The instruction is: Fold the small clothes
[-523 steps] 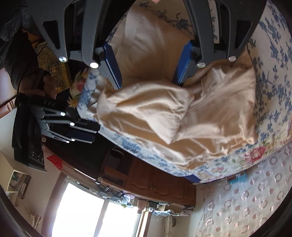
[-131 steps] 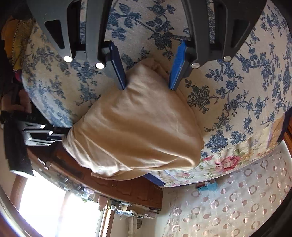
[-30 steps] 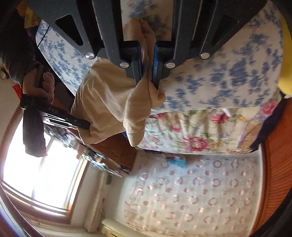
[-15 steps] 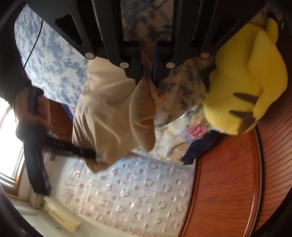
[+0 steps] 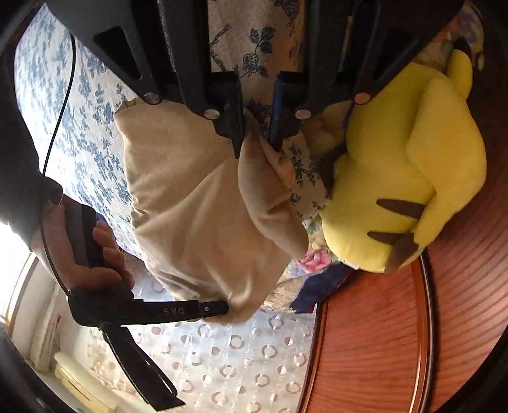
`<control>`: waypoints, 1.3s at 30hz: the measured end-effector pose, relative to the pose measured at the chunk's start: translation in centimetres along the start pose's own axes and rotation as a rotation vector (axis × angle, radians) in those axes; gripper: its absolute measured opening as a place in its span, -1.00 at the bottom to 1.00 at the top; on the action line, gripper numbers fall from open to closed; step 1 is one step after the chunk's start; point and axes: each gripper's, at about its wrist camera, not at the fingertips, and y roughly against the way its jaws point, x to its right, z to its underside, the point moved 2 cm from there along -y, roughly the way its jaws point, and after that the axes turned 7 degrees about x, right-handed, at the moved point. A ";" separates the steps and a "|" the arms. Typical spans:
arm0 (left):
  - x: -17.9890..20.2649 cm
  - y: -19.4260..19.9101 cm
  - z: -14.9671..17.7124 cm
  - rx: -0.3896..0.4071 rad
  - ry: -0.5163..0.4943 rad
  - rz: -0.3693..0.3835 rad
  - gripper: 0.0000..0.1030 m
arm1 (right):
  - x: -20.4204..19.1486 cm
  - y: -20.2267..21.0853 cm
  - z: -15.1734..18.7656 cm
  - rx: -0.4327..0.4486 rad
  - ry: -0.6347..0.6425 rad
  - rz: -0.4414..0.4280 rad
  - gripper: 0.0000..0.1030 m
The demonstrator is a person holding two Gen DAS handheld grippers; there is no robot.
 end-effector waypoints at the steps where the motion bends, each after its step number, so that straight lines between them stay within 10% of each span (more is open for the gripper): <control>1: 0.2 0.6 -0.1 0.006 -0.007 -0.004 -0.50 | 0.7 0.4 0.3 0.009 -0.025 0.013 -0.30; 7: 0.6 3.1 -0.8 0.078 -0.038 -0.012 0.12 | 4.6 4.1 2.0 0.079 -0.171 0.045 -0.08; 20: 4.6 8.4 -1.7 0.192 -0.153 -0.030 0.16 | 6.8 4.3 9.4 -0.005 -0.317 0.040 -0.08; 31: 11.2 12.6 -1.1 0.258 -0.253 -0.009 0.16 | 4.4 21.9 12.8 0.176 -0.375 0.124 -0.08; 39: 16.3 14.8 0.5 0.279 -0.286 0.030 0.17 | 0.9 32.7 17.8 0.257 -0.447 0.216 0.39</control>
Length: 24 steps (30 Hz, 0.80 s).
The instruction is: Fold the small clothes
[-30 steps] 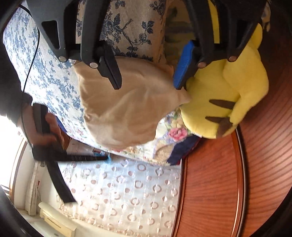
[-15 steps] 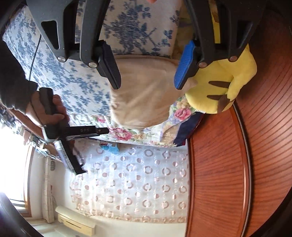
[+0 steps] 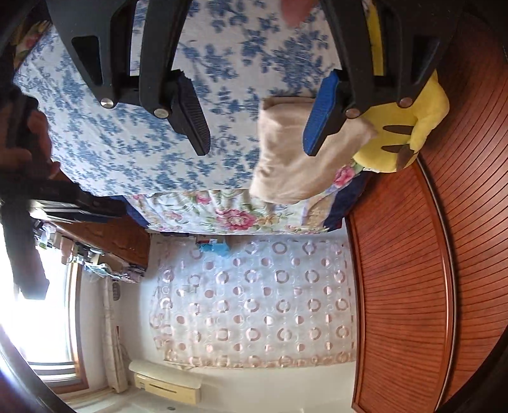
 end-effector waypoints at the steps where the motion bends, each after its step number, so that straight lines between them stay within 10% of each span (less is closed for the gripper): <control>1: 0.5 0.1 -0.1 0.001 -0.001 0.008 0.17 | 0.2 1.5 0.5 0.011 -0.009 0.023 0.43; 11: 4.6 1.6 -2.0 0.035 0.006 0.075 0.17 | 2.0 13.4 3.8 0.129 -0.081 0.315 0.54; 24: 6.4 3.4 -2.7 0.047 -0.013 0.085 0.18 | 2.5 18.4 5.1 0.193 -0.112 0.389 0.54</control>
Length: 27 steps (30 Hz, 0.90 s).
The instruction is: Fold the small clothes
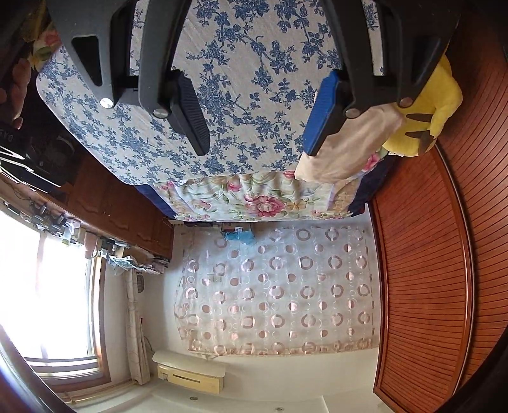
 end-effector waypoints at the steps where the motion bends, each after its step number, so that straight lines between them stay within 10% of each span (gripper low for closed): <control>1: 0.0 0.1 -0.1 0.004 -0.001 -0.001 0.18 | 0.1 0.1 0.1 0.001 -0.001 0.003 0.54; 27: -0.1 0.8 -0.4 0.022 -0.005 -0.013 0.18 | 0.9 1.4 0.2 0.014 -0.010 0.010 0.54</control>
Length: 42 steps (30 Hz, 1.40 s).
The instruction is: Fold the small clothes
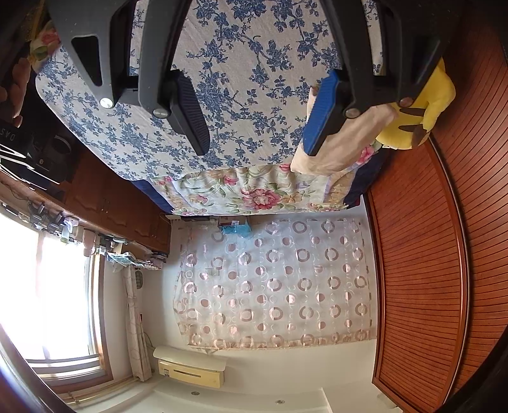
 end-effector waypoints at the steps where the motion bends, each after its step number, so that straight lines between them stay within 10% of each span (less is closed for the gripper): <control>1: 0.0 0.0 0.0 0.000 0.002 0.001 0.18 | 0.0 0.0 0.0 0.001 0.000 -0.002 0.54; 42: -0.1 -0.2 0.6 0.003 0.000 0.003 0.18 | 0.4 0.3 -0.3 0.009 -0.001 0.002 0.54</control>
